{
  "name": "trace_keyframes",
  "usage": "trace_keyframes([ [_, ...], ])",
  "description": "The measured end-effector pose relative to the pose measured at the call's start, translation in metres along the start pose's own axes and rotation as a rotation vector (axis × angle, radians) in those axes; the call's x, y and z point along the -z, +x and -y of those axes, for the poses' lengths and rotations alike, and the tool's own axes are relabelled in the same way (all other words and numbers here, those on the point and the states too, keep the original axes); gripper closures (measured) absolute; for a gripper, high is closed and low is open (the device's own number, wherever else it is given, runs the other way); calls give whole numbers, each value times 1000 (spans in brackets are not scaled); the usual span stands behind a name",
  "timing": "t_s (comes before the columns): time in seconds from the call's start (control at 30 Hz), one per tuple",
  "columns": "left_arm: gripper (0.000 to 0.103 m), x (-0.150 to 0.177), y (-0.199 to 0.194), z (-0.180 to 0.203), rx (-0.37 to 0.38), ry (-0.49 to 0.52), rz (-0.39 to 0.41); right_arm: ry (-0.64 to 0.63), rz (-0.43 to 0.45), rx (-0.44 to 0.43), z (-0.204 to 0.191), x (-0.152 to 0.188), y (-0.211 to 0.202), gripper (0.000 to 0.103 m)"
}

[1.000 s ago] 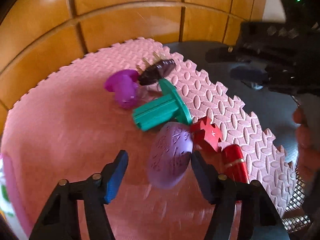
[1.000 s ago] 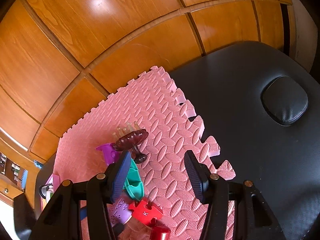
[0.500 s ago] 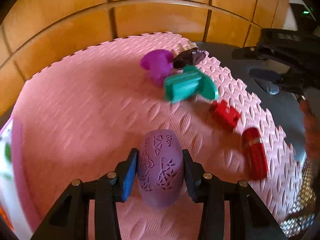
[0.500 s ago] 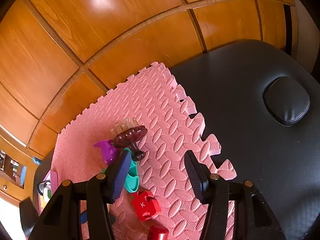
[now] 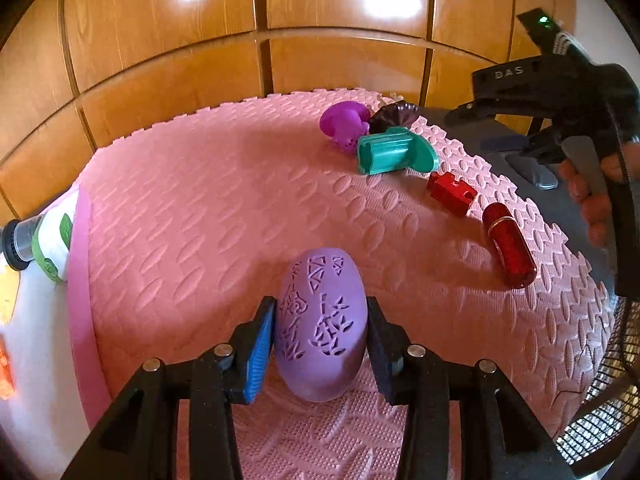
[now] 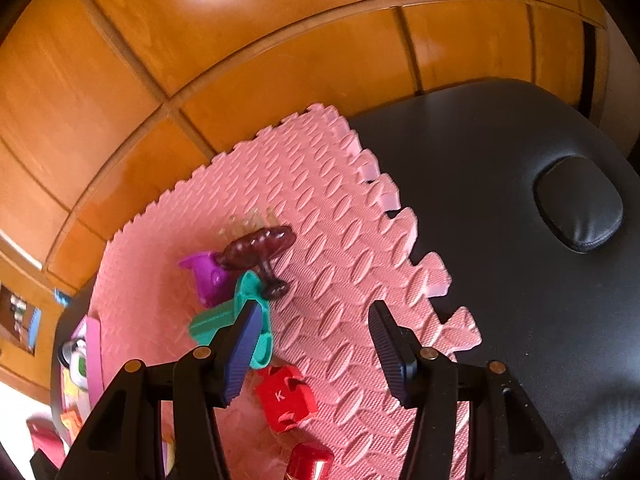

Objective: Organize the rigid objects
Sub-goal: 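Grasp the brown holder with clear pegs with the right tool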

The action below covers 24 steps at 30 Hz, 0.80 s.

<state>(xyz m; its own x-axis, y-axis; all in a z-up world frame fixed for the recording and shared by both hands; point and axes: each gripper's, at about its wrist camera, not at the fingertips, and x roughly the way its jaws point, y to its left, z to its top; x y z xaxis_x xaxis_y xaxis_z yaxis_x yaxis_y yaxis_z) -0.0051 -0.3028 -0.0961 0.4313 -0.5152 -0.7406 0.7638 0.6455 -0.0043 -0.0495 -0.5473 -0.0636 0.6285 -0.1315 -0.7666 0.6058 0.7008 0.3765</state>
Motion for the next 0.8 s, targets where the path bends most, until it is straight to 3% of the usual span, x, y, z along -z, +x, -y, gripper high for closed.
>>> trace_keyframes([
  [0.13, 59, -1, 0, 0, 5, 1, 8, -30, -18, -18, -5, 2, 7, 48],
  [0.27, 59, 0, 0, -1, 11, -3, 16, -27, -39, -2, -4, -2, 19, 58],
  [0.5, 59, 3, -5, -5, 18, -13, 22, -94, -81, 46, -19, -11, 48, 59],
  [0.67, 59, 3, -5, -5, 22, -18, 23, -218, -138, -47, -48, 2, 48, 60],
  [0.8, 59, 3, -6, -6, 27, -24, 25, -168, -99, -18, -40, -3, 44, 60],
])
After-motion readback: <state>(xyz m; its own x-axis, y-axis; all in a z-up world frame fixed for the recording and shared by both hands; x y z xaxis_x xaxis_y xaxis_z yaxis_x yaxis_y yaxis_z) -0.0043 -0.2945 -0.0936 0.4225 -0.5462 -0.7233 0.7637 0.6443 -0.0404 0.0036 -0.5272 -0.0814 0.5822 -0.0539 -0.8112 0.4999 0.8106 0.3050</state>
